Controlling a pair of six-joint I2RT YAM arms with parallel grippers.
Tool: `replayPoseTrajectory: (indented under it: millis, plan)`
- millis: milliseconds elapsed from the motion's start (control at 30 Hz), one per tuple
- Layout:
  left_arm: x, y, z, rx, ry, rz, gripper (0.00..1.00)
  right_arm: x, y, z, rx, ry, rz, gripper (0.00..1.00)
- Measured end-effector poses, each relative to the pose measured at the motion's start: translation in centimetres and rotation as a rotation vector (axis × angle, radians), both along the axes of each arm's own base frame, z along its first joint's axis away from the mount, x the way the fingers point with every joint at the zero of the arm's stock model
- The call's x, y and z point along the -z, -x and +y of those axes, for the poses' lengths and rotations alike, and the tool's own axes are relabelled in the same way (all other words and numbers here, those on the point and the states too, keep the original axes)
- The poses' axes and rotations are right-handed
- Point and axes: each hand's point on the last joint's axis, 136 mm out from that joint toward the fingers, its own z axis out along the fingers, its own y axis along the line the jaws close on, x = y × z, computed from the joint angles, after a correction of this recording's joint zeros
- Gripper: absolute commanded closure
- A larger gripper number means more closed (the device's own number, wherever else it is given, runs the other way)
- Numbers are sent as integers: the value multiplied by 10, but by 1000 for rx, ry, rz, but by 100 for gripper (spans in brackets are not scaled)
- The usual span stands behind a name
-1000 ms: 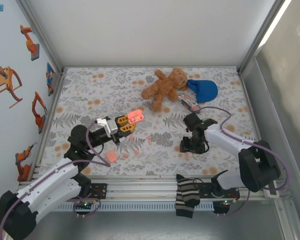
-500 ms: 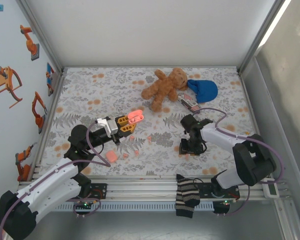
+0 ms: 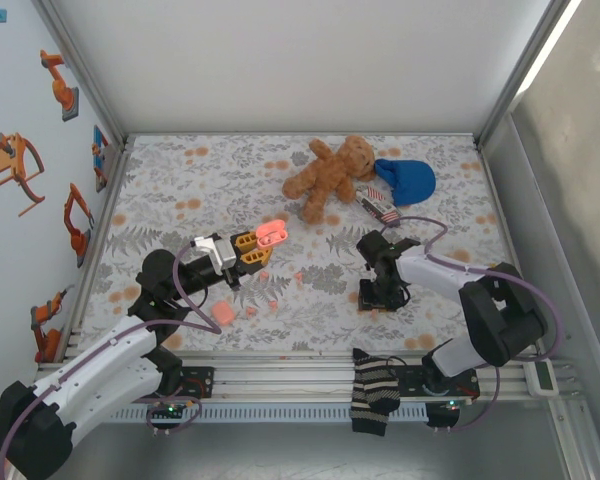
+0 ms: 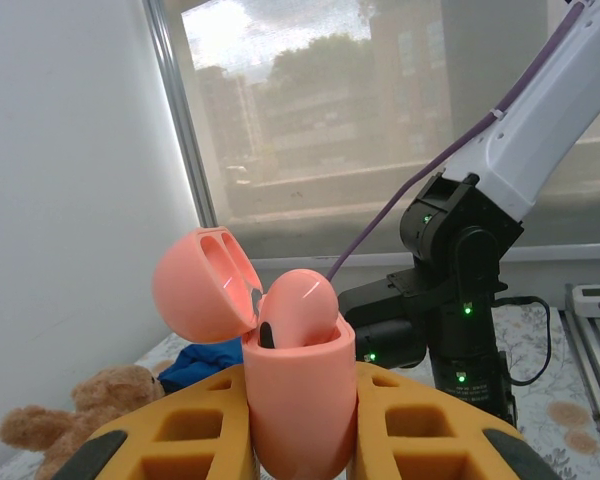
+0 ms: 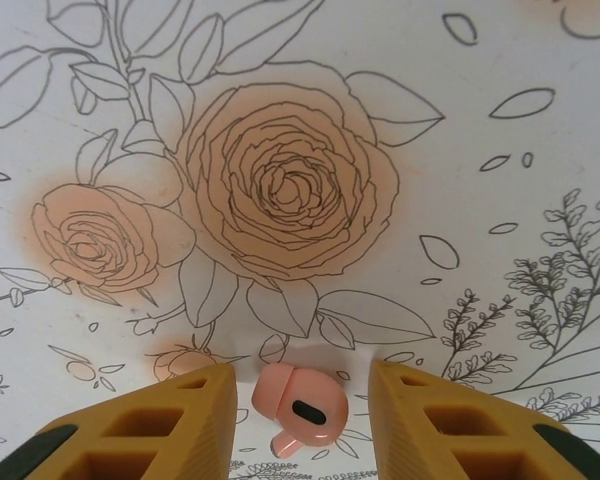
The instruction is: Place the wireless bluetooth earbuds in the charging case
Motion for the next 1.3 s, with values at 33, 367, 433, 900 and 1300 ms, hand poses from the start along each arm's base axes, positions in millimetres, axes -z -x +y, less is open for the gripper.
replayPoseTrajectory:
  millis: [33, 367, 433, 900, 1300]
  plan:
    - [0, 0, 0, 0, 0, 0, 100, 0, 0, -1, -2, 8, -1, 64]
    - [0, 0, 0, 0, -1, -3, 100, 1, 0, -4, -19, 54, 2, 74]
    - [0, 0, 0, 0, -2, -2, 100, 1, 0, -4, -23, 58, 0, 74]
    - [2, 1, -1, 5, -6, 4, 100, -1, -2, -5, -45, 65, -24, 74]
    - [9, 2, -7, 14, -15, 32, 100, -26, -20, -3, -83, 60, -128, 75]
